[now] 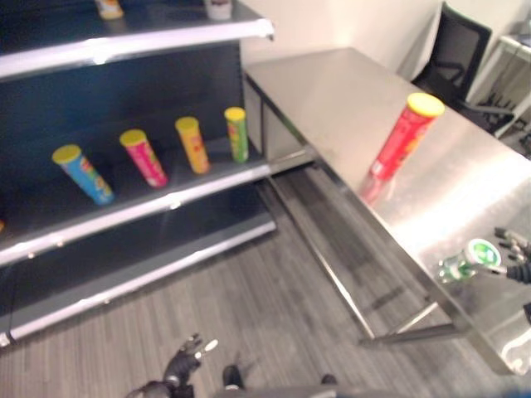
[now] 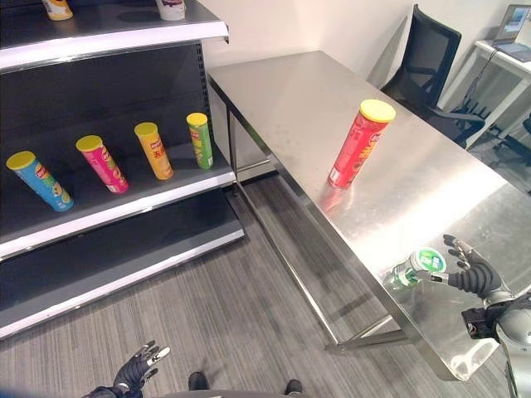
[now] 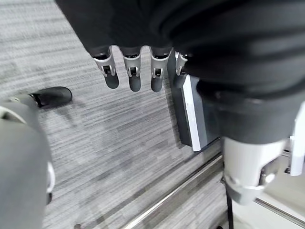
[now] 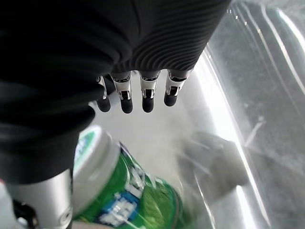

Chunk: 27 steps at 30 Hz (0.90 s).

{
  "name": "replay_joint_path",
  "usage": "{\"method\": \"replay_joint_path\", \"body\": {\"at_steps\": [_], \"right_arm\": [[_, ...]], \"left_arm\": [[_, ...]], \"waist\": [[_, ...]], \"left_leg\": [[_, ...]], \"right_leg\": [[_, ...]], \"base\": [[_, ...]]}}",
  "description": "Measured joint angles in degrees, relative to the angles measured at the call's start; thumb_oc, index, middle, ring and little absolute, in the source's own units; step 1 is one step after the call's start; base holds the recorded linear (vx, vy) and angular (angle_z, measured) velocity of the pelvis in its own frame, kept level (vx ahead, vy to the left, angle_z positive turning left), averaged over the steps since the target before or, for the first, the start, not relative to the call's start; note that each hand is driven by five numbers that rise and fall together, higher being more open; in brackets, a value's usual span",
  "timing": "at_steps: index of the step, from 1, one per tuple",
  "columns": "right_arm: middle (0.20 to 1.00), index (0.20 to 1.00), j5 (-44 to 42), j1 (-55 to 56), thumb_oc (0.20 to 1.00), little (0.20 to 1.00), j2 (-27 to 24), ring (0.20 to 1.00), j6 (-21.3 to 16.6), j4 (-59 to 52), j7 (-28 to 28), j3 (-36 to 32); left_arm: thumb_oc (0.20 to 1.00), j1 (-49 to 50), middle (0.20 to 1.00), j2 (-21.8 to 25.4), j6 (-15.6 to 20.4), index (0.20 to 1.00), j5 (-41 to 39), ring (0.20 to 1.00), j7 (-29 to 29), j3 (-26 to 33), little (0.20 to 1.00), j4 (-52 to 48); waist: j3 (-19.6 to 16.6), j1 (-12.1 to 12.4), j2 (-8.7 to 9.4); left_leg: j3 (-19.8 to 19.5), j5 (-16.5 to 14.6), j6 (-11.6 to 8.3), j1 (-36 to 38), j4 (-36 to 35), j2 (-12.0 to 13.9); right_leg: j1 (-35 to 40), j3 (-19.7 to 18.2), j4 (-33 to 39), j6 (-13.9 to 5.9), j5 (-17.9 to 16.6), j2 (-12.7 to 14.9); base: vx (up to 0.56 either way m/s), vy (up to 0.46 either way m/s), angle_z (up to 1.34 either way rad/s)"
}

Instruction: Put the goods on the table back onto the shelves and tidy them up.

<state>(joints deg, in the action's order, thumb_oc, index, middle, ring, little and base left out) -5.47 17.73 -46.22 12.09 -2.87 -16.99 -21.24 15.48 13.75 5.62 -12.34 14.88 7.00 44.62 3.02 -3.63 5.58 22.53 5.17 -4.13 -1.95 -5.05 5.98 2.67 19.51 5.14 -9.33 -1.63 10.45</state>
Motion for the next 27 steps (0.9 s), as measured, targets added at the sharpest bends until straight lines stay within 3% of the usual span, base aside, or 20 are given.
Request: {"method": "replay_joint_path", "body": {"at_steps": [6, 14, 15, 16, 27], "right_arm": [[1.000, 1.000, 2.1, -0.1, 1.000, 1.000, 0.0, 1.000, 0.0, -0.1, -1.2, 2.5], [1.000, 1.000, 4.4, -0.2, 1.000, 1.000, 0.0, 1.000, 0.1, -0.2, -1.3, 2.6], [0.937, 0.937, 4.4, -0.2, 0.937, 0.937, 0.0, 0.937, 0.1, -0.2, -1.3, 2.6], [0.200, 0.200, 5.0, -0.5, 0.200, 0.200, 0.2, 0.200, 0.1, -0.2, -1.2, 2.6], [0.200, 0.200, 10.0, -1.8, 0.200, 0.200, 0.2, 0.200, 0.1, -2.3, -1.1, 2.8]], "left_arm": [[1.000, -0.4, 1.000, 0.0, 0.0, 1.000, 0.0, 1.000, 0.5, -0.2, 1.000, -1.2], [1.000, -0.2, 1.000, 0.1, 0.0, 1.000, 0.0, 1.000, 0.5, -0.1, 1.000, -1.2], [1.000, -0.2, 1.000, 0.1, 0.0, 1.000, 0.0, 1.000, 0.5, -0.1, 1.000, -1.2], [1.000, -0.2, 1.000, 0.2, 0.0, 1.000, 0.0, 1.000, 0.6, -0.1, 1.000, -1.2], [1.000, -0.2, 1.000, 0.2, 0.0, 1.000, 0.1, 1.000, 0.9, -0.1, 1.000, -1.1]], "waist": [[0.8, 0.1, 1.10], [0.8, 0.3, 1.08], [0.8, 0.3, 1.07], [0.7, 0.6, 0.92], [0.5, 1.1, 0.58]], "left_leg": [[-0.1, 0.0, 0.00, 0.0, 0.0, 0.0], [-0.1, 0.0, -0.01, 0.0, 0.0, 0.1], [-0.1, 0.0, 0.00, 0.0, 0.0, 0.0], [-0.2, 0.0, -0.01, 0.0, 0.0, 0.1], [-0.3, 0.0, 0.03, 0.1, 0.0, 0.0]], "right_leg": [[0.0, 0.1, 0.0, 0.00, 0.0, 0.0], [0.1, 0.1, 0.0, -0.01, 0.0, 0.1], [0.1, 0.1, 0.0, 0.00, 0.0, 0.1], [0.1, 0.2, 0.0, -0.01, 0.0, 0.1], [0.2, 0.3, 0.0, 0.01, 0.0, 0.0]], "base": [[0.00, 0.000, 0.00], [0.00, -0.001, 0.00], [0.05, -0.004, 0.00], [0.05, -0.004, 0.00], [0.00, 0.000, 0.00]]}}
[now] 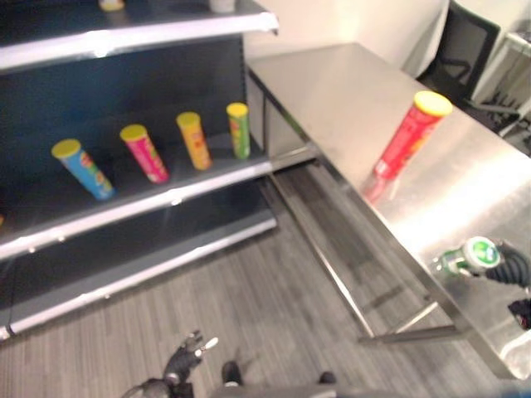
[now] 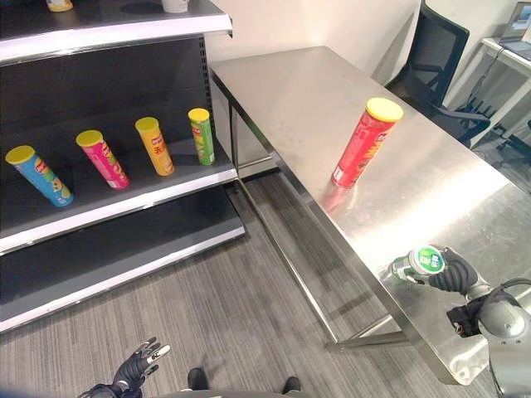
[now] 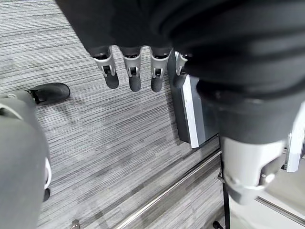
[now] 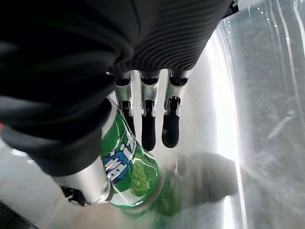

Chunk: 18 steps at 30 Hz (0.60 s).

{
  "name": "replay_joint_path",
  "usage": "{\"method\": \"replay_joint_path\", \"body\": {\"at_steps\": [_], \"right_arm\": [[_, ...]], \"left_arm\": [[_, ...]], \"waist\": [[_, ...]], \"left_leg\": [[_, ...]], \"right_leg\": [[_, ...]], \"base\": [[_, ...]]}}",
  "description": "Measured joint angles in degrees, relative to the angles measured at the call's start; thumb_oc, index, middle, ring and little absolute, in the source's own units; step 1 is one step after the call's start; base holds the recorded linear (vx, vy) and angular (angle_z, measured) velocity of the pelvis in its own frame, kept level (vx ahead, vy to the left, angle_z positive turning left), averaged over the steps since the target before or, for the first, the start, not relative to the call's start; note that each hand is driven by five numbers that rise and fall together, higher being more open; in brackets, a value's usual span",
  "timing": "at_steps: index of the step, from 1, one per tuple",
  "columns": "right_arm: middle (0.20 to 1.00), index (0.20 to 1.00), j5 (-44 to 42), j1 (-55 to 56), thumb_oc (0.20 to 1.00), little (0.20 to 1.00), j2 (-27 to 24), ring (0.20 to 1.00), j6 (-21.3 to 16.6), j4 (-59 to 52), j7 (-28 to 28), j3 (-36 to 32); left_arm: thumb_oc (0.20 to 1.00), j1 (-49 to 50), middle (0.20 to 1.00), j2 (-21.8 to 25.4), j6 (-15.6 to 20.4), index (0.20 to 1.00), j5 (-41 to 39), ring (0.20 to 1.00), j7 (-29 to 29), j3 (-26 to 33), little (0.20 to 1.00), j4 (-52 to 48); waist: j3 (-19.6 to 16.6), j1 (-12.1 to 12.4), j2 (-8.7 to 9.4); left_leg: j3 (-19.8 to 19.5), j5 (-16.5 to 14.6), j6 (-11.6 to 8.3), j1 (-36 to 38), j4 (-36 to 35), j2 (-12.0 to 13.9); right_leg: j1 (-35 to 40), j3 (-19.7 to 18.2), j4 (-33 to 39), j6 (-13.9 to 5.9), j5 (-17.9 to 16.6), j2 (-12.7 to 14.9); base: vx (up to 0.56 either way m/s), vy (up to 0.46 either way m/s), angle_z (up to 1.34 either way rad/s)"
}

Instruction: Put the goods on the table back onto the shelves and tidy them up.

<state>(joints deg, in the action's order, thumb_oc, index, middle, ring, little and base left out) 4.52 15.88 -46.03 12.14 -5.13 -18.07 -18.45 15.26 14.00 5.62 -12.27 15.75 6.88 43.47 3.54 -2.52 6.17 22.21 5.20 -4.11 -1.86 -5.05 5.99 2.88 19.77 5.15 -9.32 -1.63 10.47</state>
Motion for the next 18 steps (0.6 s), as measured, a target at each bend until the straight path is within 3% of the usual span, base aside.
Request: {"method": "replay_joint_path", "body": {"at_steps": [12, 17, 18], "right_arm": [[0.200, 0.200, -2.5, -7.1, 0.200, 0.200, 0.1, 0.200, -1.6, -10.1, 6.3, -1.2], [0.200, 0.200, -11.2, -22.3, 0.200, 0.200, -0.7, 0.200, -3.4, -13.6, 8.3, 7.3], [0.200, 0.200, -12.4, -24.1, 0.200, 0.200, -1.0, 0.200, -4.2, -13.5, 8.4, 8.5]], "left_arm": [[1.000, 0.4, 1.000, -0.9, 0.0, 1.000, 0.0, 1.000, -0.1, 0.4, 1.000, 0.2], [1.000, 1.2, 1.000, -1.0, 0.1, 1.000, -0.1, 1.000, -0.1, 0.7, 1.000, 0.5], [1.000, 1.5, 1.000, -1.0, 0.1, 1.000, -0.2, 1.000, -0.2, 0.6, 1.000, 0.4]], "waist": [[-1.4, 0.0, -0.75], [-2.6, 1.8, -0.41], [-2.6, 3.2, -0.33]], "left_leg": [[-1.2, 0.1, -0.15, 1.7, 0.0, 0.1], [-3.0, 0.9, -0.90, 0.9, 0.0, 1.1], [-3.7, 1.3, -0.71, 0.6, 0.0, 1.2]], "right_leg": [[2.2, 0.8, 0.0, 0.13, 0.1, -0.1], [2.9, 2.5, 0.0, 0.68, 0.5, -1.4], [3.2, 3.1, 0.0, 0.92, 0.7, -1.6]], "base": [[0.00, -0.046, 0.04], [-0.02, -0.103, 0.22], [-0.03, -0.185, 0.26]]}}
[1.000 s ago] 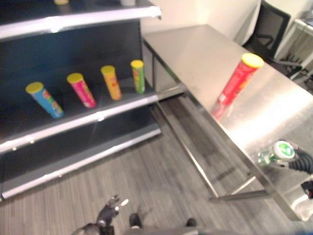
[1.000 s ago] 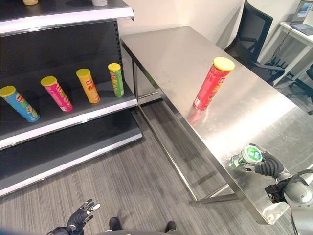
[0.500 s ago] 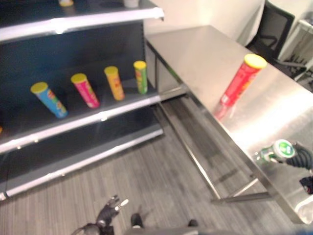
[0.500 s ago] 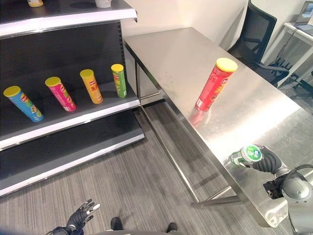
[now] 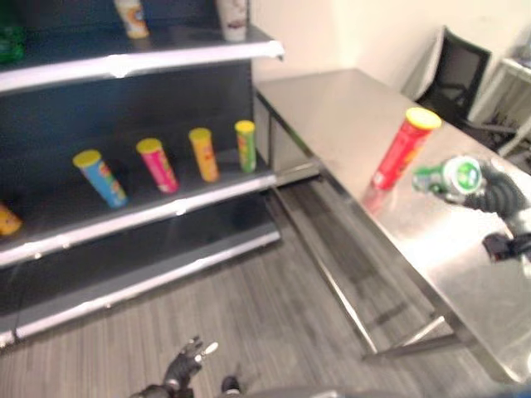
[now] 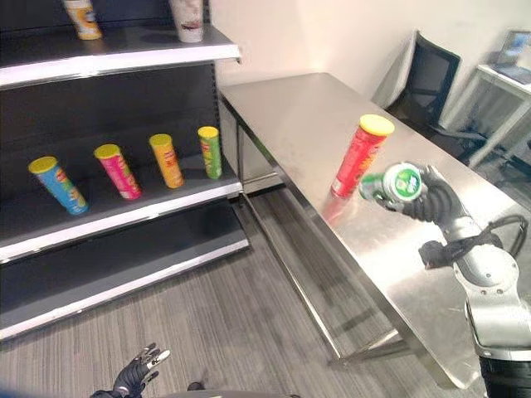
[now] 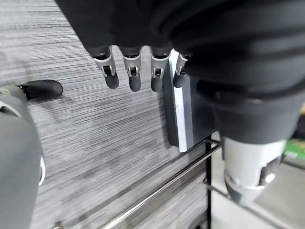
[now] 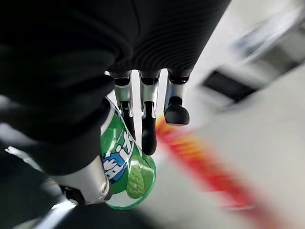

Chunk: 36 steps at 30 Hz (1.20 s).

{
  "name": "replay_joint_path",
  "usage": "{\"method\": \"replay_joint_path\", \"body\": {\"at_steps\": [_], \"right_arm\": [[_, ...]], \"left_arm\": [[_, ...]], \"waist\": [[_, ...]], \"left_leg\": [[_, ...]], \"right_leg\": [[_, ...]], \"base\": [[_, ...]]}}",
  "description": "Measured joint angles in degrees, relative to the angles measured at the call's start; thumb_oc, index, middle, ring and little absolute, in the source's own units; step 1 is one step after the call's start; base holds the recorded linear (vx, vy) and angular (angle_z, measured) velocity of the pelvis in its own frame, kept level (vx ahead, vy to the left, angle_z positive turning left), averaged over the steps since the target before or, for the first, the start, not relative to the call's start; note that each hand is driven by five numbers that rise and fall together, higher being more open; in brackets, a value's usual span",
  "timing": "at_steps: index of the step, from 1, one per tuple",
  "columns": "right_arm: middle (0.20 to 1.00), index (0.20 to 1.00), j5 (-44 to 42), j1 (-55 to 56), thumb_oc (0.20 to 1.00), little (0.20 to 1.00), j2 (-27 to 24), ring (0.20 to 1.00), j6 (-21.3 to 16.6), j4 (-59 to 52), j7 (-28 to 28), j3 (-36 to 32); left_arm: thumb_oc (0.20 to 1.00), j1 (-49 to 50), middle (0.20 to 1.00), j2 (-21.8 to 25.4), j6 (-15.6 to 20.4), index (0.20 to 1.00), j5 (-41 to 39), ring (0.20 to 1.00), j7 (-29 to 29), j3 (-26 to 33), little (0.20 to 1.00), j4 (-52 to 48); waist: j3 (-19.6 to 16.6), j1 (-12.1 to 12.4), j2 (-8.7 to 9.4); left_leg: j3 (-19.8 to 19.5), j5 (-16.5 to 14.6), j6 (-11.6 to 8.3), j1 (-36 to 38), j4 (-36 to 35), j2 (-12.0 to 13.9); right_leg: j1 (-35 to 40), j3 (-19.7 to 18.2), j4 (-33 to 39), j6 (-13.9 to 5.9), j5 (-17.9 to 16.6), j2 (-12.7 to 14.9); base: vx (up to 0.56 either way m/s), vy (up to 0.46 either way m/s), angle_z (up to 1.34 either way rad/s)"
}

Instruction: Put the goods on the table back onto the shelves and tidy them up.

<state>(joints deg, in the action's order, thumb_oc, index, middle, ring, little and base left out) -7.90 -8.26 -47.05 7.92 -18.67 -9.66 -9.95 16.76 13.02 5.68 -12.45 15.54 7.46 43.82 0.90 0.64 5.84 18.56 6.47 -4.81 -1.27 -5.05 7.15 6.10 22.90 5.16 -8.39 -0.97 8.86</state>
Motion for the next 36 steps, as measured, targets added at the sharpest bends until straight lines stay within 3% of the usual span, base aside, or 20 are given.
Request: {"method": "replay_joint_path", "body": {"at_steps": [3, 6, 7, 9, 11, 12, 14, 18, 19, 20, 21, 22, 23, 25, 26, 28, 30, 32, 33, 36], "right_arm": [[0.200, 0.200, -5.1, -10.7, 0.200, 0.200, -0.8, 0.200, -0.5, 0.3, 1.5, 10.8], [0.200, 0.200, -8.7, -14.4, 0.200, 0.200, -2.0, 0.200, -3.2, 0.8, 2.0, 11.7], [0.200, 0.200, -9.1, -16.3, 0.200, 0.200, -2.5, 0.200, -3.4, 1.6, 2.1, 11.8], [0.200, 0.200, -9.2, -19.2, 0.200, 0.200, -1.4, 0.200, -3.7, 2.7, 3.1, 12.1], [0.200, 0.200, -9.3, -19.3, 0.200, 0.200, -0.5, 0.200, -3.7, 3.2, 3.3, 12.4], [0.200, 0.200, -9.3, -19.3, 0.200, 0.200, -0.5, 0.200, -3.6, 3.2, 3.4, 12.3], [0.200, 0.200, -9.6, -19.8, 0.200, 0.200, -0.3, 0.200, -3.6, 3.3, 3.5, 13.3], [0.200, 0.200, -9.7, -19.4, 0.200, 0.200, 0.9, 0.200, -3.5, 2.6, 3.3, 15.1], [0.200, 0.200, -9.9, -23.0, 0.200, 0.200, 2.8, 0.200, -3.4, 4.9, 3.1, 16.5], [0.200, 0.200, -10.2, -29.4, 0.200, 0.200, 4.3, 0.200, -0.8, 7.9, 3.4, 19.5], [0.200, 0.200, -10.3, -29.4, 0.200, 0.200, 4.8, 0.200, -0.9, 6.1, 4.2, 19.7], [0.200, 0.200, -11.1, -29.1, 0.200, 0.200, 3.5, 0.200, -1.7, 4.7, 4.3, 21.9], [0.200, 0.200, -11.4, -30.0, 0.200, 0.200, 0.8, 0.200, -2.1, 4.6, 3.9, 24.2], [0.200, 0.200, -11.7, -31.1, 0.200, 0.200, -1.8, 0.200, -2.4, 5.3, 3.7, 25.5], [0.200, 0.200, -11.9, -31.4, 0.200, 0.200, -1.6, 0.200, -1.7, 7.7, 3.5, 25.6], [0.200, 0.200, -12.7, -31.8, 0.200, 0.200, -1.7, 0.200, -0.9, 11.1, 3.6, 25.4], [0.200, 0.200, -13.5, -32.1, 0.200, 0.200, -1.7, 0.200, -0.7, 13.9, 4.2, 23.8], [0.200, 0.200, -14.4, -35.4, 0.200, 0.200, -2.3, 0.200, -0.3, 16.7, 4.8, 26.5], [0.200, 0.200, -14.8, -38.8, 0.200, 0.200, -4.1, 0.200, 0.0, 17.8, 5.2, 27.1], [0.200, 0.200, -14.8, -41.4, 0.200, 0.200, -8.2, 0.200, 0.4, 19.5, 5.7, 27.0]], "left_arm": [[1.000, 2.3, 1.000, 0.1, 0.0, 1.000, -0.2, 1.000, -0.4, -0.2, 1.000, -0.5], [1.000, -0.3, 1.000, 0.8, 0.2, 1.000, -0.5, 1.000, -0.4, -0.4, 1.000, -0.8], [1.000, -0.9, 1.000, 0.7, 0.0, 1.000, -0.4, 1.000, -0.2, -0.8, 1.000, -0.2], [1.000, 0.3, 1.000, 0.8, -0.3, 1.000, -0.4, 1.000, 0.0, -0.2, 1.000, 1.1], [1.000, 0.1, 1.000, 1.0, -0.9, 1.000, -0.3, 1.000, 0.4, -0.3, 1.000, 3.9], [1.000, 0.0, 1.000, 0.9, -1.0, 1.000, 0.0, 1.000, 0.6, -0.3, 1.000, 4.4], [1.000, 0.9, 1.000, 0.5, -1.0, 1.000, 0.1, 1.000, 1.0, -0.2, 1.000, 3.9], [1.000, -0.8, 1.000, 5.1, -0.9, 1.000, 0.1, 1.000, 0.9, 0.6, 1.000, 2.6], [1.000, -2.1, 1.000, 5.5, -0.4, 1.000, 0.2, 1.000, 1.3, 2.7, 1.000, 4.2], [1.000, -4.8, 1.000, 2.6, -2.5, 1.000, 0.8, 1.000, 1.1, 2.7, 1.000, 9.3], [1.000, -4.0, 1.000, 0.6, -2.4, 1.000, 1.2, 1.000, 1.3, -0.6, 1.000, 7.3], [1.000, -3.0, 1.000, 0.3, -2.0, 1.000, 1.3, 1.000, 1.6, -3.6, 1.000, 4.3], [1.000, -2.1, 1.000, 0.9, -1.2, 1.000, 1.2, 1.000, 1.7, -5.1, 1.000, 2.5], [1.000, -2.3, 1.000, 3.4, -0.2, 1.000, 1.1, 1.000, 1.4, -3.4, 1.000, -0.6], [1.000, -1.9, 1.000, 5.2, -1.1, 1.000, 1.1, 1.000, 0.6, -1.0, 1.000, -0.1], [1.000, -0.8, 1.000, 5.3, -1.8, 1.000, 1.1, 1.000, 0.3, -0.7, 1.000, 0.3], [1.000, -0.9, 1.000, 4.7, -2.0, 1.000, 1.1, 1.000, 0.6, -1.7, 1.000, 1.4], [1.000, -1.3, 1.000, 3.9, -2.0, 1.000, 0.4, 1.000, 0.5, -3.9, 1.000, 2.0], [1.000, -1.7, 1.000, 3.3, -1.9, 1.000, 0.1, 1.000, 0.6, -5.2, 1.000, 2.0], [1.000, -2.1, 1.000, -0.1, -1.4, 1.000, 0.0, 1.000, 0.5, -5.3, 1.000, 1.6]], "waist": [[0.1, 1.6, 0.26], [2.6, 4.4, 1.39], [3.4, 5.3, 1.21], [3.7, 5.9, 1.13], [3.8, 5.5, 0.49], [3.6, 5.4, -0.01], [3.3, 5.3, -0.60], [3.1, 4.7, 4.41], [3.4, 4.3, 5.36], [4.9, 3.9, 2.51], [5.4, 1.7, -1.78], [2.8, 1.3, -5.18], [1.7, 1.7, -6.47], [0.9, 2.2, -4.33], [0.4, 1.9, -1.64], [-0.1, 1.2, 0.16], [0.2, -0.1, 1.63], [0.3, -1.1, 1.59], [-0.1, -2.6, 2.73], [-0.7, -2.3, -1.33]], "left_leg": [[-2.5, 0.9, -0.52, -1.3, 2.1, 0.5], [-3.9, 1.2, -1.60, -9.4, 10.4, 2.3], [-1.7, 0.3, -3.46, -10.6, 11.3, 3.1], [8.2, -0.8, -3.76, -10.5, 9.5, 7.9], [14.9, -0.3, -4.29, -7.7, 4.6, 12.7], [16.8, 0.0, -4.01, -6.2, 3.8, 13.3], [16.2, 7.0, -0.98, -3.8, 1.7, 11.6], [16.5, 5.7, -0.30, -3.5, 1.9, 7.1], [16.6, 0.9, -0.64, -3.4, 5.9, 4.8], [16.6, -8.2, 7.21, -1.9, 12.8, -0.4], [13.1, -8.8, 7.19, 0.8, 10.4, -1.3], [12.0, -9.1, 6.53, 2.1, 8.1, -2.0], [12.5, -8.3, 5.97, 3.3, 5.8, -2.6], [12.6, -7.0, 6.63, 3.5, 3.7, -4.1], [12.7, -5.0, 6.53, 3.4, 1.9, -4.3], [11.3, -5.4, 7.02, 3.6, 0.1, -4.1], [10.3, -3.9, 5.80, 4.7, 0.0, -4.5], [8.4, -6.2, 5.53, 6.3, -0.4, -3.9], [5.9, -6.5, 4.23, 6.8, -0.4, -4.4], [3.2, -6.4, 2.04, 8.0, -0.3, -1.5]], "right_leg": [[0.9, 1.7, 0.0, 0.49, 0.7, -1.4], [1.1, 7.4, 0.0, 2.03, 1.0, -1.6], [1.0, 8.8, 0.4, 2.58, 1.0, -1.4], [0.6, 9.5, 0.3, 3.70, 1.8, -1.3], [1.2, 9.9, 0.3, 2.91, 1.8, -1.0], [1.7, 10.4, 0.3, 1.89, 1.5, -0.4], [2.5, 9.7, 0.0, -1.94, 0.2, 1.2], [2.7, 9.2, 0.0, -1.67, -1.8, 5.0], [2.9, 9.0, -3.4, -4.40, -0.8, 7.9], [1.3, 7.4, -18.5, -6.53, 2.7, 15.4], [-3.2, 8.9, -33.9, -4.06, 0.8, 20.1], [-7.8, 5.1, -39.6, -2.34, -5.5, 21.5], [-10.5, 1.5, -40.9, -3.76, -6.8, 21.3], [-15.8, -2.9, -39.0, -4.06, -4.9, 19.9], [-16.3, -4.9, -30.5, -3.84, -1.4, 16.4], [-17.0, -6.1, -16.9, -4.65, -0.9, 11.4], [-16.0, -5.2, -7.9, -2.68, -5.7, 9.3], [-17.4, -12.2, -4.7, -4.22, -6.6, 5.0], [-16.3, -12.4, -1.6, -2.53, -10.1, 4.6], [-12.5, -9.1, 0.2, -0.14, -10.5, 1.5]], "base": [[-0.10, -0.148, 0.38], [-0.05, 0.058, 0.97], [0.10, 0.112, 0.58], [0.15, 0.113, 0.34], [0.11, 0.108, 0.27], [0.08, 0.047, 0.17], [0.00, 0.000, -0.08], [0.31, 0.356, 0.06], [0.43, 0.609, 0.06], [0.12, 0.219, 0.56], [0.06, 0.114, 0.92], [0.10, 0.083, 1.03], [0.12, 0.033, 0.75], [0.18, 0.000, 0.42], [0.21, -0.030, 0.10], [0.18, -0.024, 0.11], [0.24, -0.027, 0.39], [0.21, -0.054, 0.50], [0.23, -0.095, 1.02], [0.20, -0.130, 0.55]]}}
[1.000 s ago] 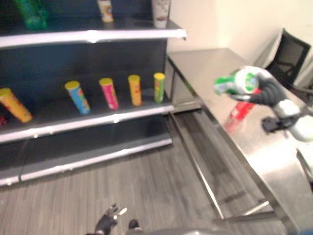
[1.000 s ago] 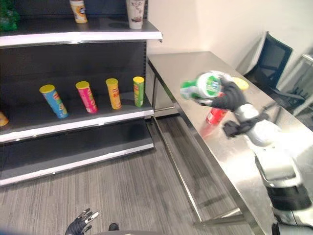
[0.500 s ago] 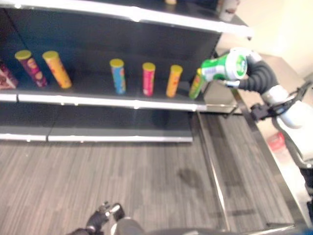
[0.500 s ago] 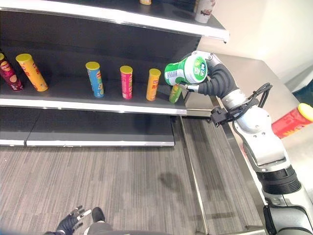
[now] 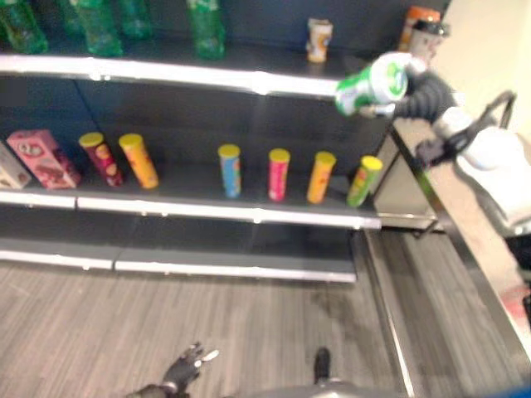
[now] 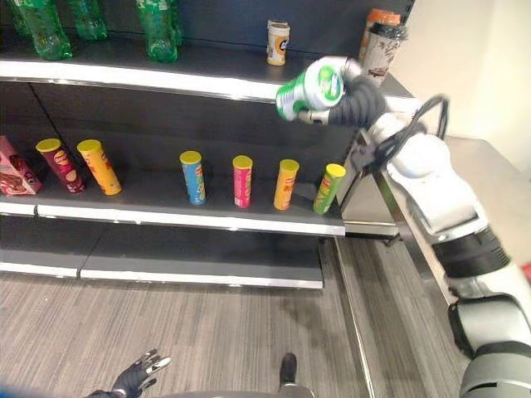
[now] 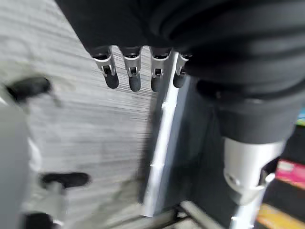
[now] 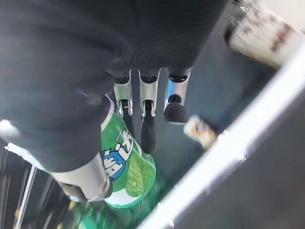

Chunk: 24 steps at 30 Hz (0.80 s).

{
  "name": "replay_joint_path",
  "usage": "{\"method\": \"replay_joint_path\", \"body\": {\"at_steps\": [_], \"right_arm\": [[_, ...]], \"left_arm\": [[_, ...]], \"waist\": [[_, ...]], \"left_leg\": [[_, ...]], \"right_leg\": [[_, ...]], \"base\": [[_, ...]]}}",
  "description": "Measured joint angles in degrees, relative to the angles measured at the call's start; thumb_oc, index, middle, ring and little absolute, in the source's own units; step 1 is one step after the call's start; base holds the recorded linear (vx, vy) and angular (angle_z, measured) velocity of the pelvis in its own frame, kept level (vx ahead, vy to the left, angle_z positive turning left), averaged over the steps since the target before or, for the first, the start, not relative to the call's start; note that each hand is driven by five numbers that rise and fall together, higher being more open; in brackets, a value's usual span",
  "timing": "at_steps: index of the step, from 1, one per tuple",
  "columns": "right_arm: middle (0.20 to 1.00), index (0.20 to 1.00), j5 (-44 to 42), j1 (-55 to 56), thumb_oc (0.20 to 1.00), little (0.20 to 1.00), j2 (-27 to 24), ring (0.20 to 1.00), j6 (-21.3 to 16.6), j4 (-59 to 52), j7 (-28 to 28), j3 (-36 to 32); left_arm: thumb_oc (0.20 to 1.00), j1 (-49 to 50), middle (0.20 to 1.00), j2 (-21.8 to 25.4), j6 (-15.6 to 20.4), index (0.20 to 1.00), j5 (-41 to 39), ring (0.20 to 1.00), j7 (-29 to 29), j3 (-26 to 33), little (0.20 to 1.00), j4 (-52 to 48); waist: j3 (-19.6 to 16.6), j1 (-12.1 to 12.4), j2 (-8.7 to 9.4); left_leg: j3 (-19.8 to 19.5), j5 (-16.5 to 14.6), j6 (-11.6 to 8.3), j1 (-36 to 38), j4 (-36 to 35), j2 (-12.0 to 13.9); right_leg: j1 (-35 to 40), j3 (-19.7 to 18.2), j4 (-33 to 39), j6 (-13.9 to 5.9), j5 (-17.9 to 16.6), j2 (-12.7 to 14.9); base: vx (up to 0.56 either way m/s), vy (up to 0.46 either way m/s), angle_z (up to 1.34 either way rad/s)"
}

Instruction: Put the goods on the table back onto the shelves and tidy them up.

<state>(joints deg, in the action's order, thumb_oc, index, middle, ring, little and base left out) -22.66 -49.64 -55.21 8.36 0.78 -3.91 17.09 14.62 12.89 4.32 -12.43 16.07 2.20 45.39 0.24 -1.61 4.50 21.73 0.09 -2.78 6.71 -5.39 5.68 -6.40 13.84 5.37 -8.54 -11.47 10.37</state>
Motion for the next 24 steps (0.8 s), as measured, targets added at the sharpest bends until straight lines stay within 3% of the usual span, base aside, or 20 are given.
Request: {"method": "replay_joint_path", "body": {"at_steps": [2, 4, 6, 7, 9, 11, 12, 13, 15, 17, 18, 19, 20, 21, 24], "right_arm": [[0.200, 0.200, 0.0, -0.8, 0.200, 0.200, -2.3, 0.200, 0.1, -0.6, 0.2, -0.1], [0.200, 0.200, 0.0, -2.1, 0.200, 0.200, -5.0, 0.200, 0.3, -0.2, 0.7, -0.3], [0.200, 0.200, -0.5, -2.6, 0.200, 0.200, -4.6, 0.200, 0.2, -0.2, 0.9, 0.1], [0.200, 0.200, -1.1, -4.1, 0.200, 0.200, -3.0, 0.200, 0.1, 1.3, 0.8, 1.3], [0.200, 0.200, -2.1, -7.5, 0.200, 0.200, -1.4, 0.200, 0.1, 2.8, 0.3, 3.7], [0.200, 0.200, -3.3, -14.3, 0.200, 0.200, 0.3, 0.200, 0.2, 5.6, -0.2, 6.8], [0.200, 0.200, -3.6, -17.2, 0.200, 0.200, 1.3, 0.200, -0.4, 7.8, 0.0, 7.0], [0.200, 0.200, -4.1, -19.4, 0.200, 0.200, 1.9, 0.200, -0.3, 9.4, -0.3, 7.7], [0.200, 0.200, -4.5, -20.3, 0.200, 0.200, 1.0, 0.200, -0.1, 10.5, -0.8, 8.1], [0.200, 0.200, -4.5, -21.7, 0.200, 0.200, 0.3, 0.200, 1.0, 14.3, -1.9, 9.8], [0.200, 0.200, -4.3, -23.7, 0.200, 0.200, 0.5, 0.200, 1.9, 17.6, -2.4, 12.6], [0.200, 0.200, -4.3, -25.2, 0.200, 0.200, 0.2, 0.200, 2.9, 19.3, -2.9, 14.6], [0.200, 0.200, -4.3, -24.7, 0.200, 0.200, 1.2, 0.200, 3.2, 20.3, -3.3, 14.2], [0.200, 0.200, -4.3, -25.3, 0.200, 0.200, 2.5, 0.200, 4.3, 21.7, -4.5, 15.4], [0.200, 0.200, -4.3, -26.5, 0.200, 0.200, 3.8, 0.200, 5.1, 25.2, -7.1, 17.4]], "left_arm": [[1.000, 0.3, 1.000, -1.4, 0.2, 1.000, 0.0, 1.000, -0.2, 0.2, 1.000, 0.1], [1.000, 0.6, 1.000, -2.1, 0.4, 1.000, 0.0, 1.000, -0.3, 0.2, 1.000, 0.1], [1.000, 0.4, 1.000, -1.9, 0.4, 1.000, 0.0, 1.000, -0.3, 0.2, 1.000, 0.2], [1.000, -0.1, 1.000, -1.1, 0.5, 1.000, 0.0, 1.000, -0.3, 0.6, 1.000, 0.6], [1.000, -0.3, 1.000, 0.7, 0.6, 1.000, -0.1, 1.000, -0.4, 1.9, 1.000, 0.4], [1.000, -0.1, 1.000, 1.9, 0.5, 1.000, -0.1, 1.000, -0.3, 2.1, 1.000, 0.3], [1.000, -0.1, 1.000, 1.6, 0.6, 1.000, -0.2, 1.000, -0.4, 2.3, 1.000, 0.6], [1.000, -0.5, 1.000, 1.6, 0.5, 1.000, -0.1, 1.000, -0.3, 1.8, 1.000, 0.6], [1.000, 0.7, 1.000, 1.8, 0.6, 1.000, -0.1, 1.000, -0.1, 1.3, 1.000, 0.1], [1.000, 0.9, 1.000, 1.6, 0.4, 1.000, 0.0, 1.000, 0.2, -0.3, 1.000, 0.7], [1.000, 1.2, 1.000, 1.5, 0.1, 1.000, 0.0, 1.000, 0.2, -1.5, 1.000, 0.8], [1.000, 1.6, 1.000, 1.0, 0.2, 1.000, 0.0, 1.000, 0.4, -2.2, 1.000, 0.5], [1.000, 1.8, 1.000, 0.9, 0.3, 1.000, 0.0, 1.000, 0.4, -1.5, 1.000, 0.9], [1.000, 2.3, 1.000, 1.1, 0.3, 1.000, 0.0, 1.000, 0.4, -0.4, 1.000, 0.7], [1.000, 2.7, 1.000, 2.2, 0.7, 1.000, -0.1, 1.000, 0.4, 0.7, 1.000, -0.1]], "waist": [[0.2, 0.5, -2.01], [-0.2, 0.4, -3.10], [0.0, 0.0, -2.72], [0.9, 0.0, -1.50], [2.0, 1.5, 2.38], [3.2, 2.3, 3.79], [4.2, 2.6, 3.52], [4.9, 2.4, 3.94], [4.4, 2.8, 4.12], [4.6, 2.7, 1.56], [4.2, 2.5, -0.15], [3.8, 2.4, -2.34], [3.9, 2.4, -1.96], [3.5, 1.8, -1.06], [2.2, 0.8, -0.15]], "left_leg": [[-1.3, 0.7, -1.71, 0.5, 0.3, 1.9], [-2.1, 1.3, -2.70, 0.7, 0.4, 3.3], [-2.4, 1.7, -3.31, 1.2, 0.8, 4.1], [-2.6, 0.7, -5.62, -0.1, 5.9, 4.7], [-3.8, 1.1, -6.27, -4.7, 16.6, 5.3], [-7.1, 2.4, -8.67, -9.3, 27.2, 6.9], [-8.1, 3.6, -10.24, -11.7, 32.6, 8.6], [-7.9, 2.8, -11.26, -14.6, 36.0, 10.1], [-5.0, 2.3, -10.23, -13.1, 21.3, 10.1], [-5.3, 4.7, -8.94, -9.5, 4.5, 9.6], [-4.7, 4.9, -8.40, -7.9, 1.9, 8.9], [-3.8, 5.4, -6.33, -6.7, 1.2, 8.8], [-3.1, 7.1, -4.69, -5.6, -0.1, 7.8], [-1.5, 6.2, -3.43, -4.5, -0.1, 5.7], [-0.5, 5.3, -2.33, -3.4, 0.3, 2.7]], "right_leg": [[1.5, 2.8, -0.2, 2.31, 0.7, -1.4], [2.8, 4.6, -0.2, 3.35, 1.6, -2.9], [5.0, 7.2, -0.2, 3.23, 3.2, -3.2], [5.0, 7.6, -1.4, 3.66, 4.8, -2.7], [6.4, 7.6, -0.7, 3.82, 5.4, -1.8], [8.0, 7.4, -0.2, 5.30, 5.9, -1.7], [9.0, 7.3, 0.1, 6.77, 6.9, -2.1], [9.3, 7.5, 0.1, 7.03, 7.3, -2.3], [8.2, 7.4, 0.1, 6.80, 7.6, -2.4], [8.0, 6.4, 0.1, 6.47, 7.5, -4.1], [8.0, 6.0, 0.1, 5.86, 7.3, -4.7], [8.0, 5.7, 0.1, 5.08, 7.2, -5.5], [8.2, 4.9, 0.1, 4.41, 7.0, -4.6], [8.2, 3.9, 0.1, 3.04, 6.5, -2.6], [8.9, 4.2, 0.1, 1.23, 5.3, 0.6]], "base": [[0.13, -0.115, 0.27], [0.24, -0.263, 0.53], [0.20, -0.303, 0.45], [0.03, -0.124, 0.11], [0.04, -0.128, -0.02], [0.10, -0.085, -0.02], [0.15, 0.001, 0.16], [0.17, 0.054, 0.13], [0.14, 0.076, -0.03], [0.16, 0.124, -0.28], [0.13, 0.143, -0.44], [0.11, 0.155, -0.46], [0.10, 0.156, -0.56], [0.06, 0.144, -0.47], [0.03, 0.110, -0.13]]}}
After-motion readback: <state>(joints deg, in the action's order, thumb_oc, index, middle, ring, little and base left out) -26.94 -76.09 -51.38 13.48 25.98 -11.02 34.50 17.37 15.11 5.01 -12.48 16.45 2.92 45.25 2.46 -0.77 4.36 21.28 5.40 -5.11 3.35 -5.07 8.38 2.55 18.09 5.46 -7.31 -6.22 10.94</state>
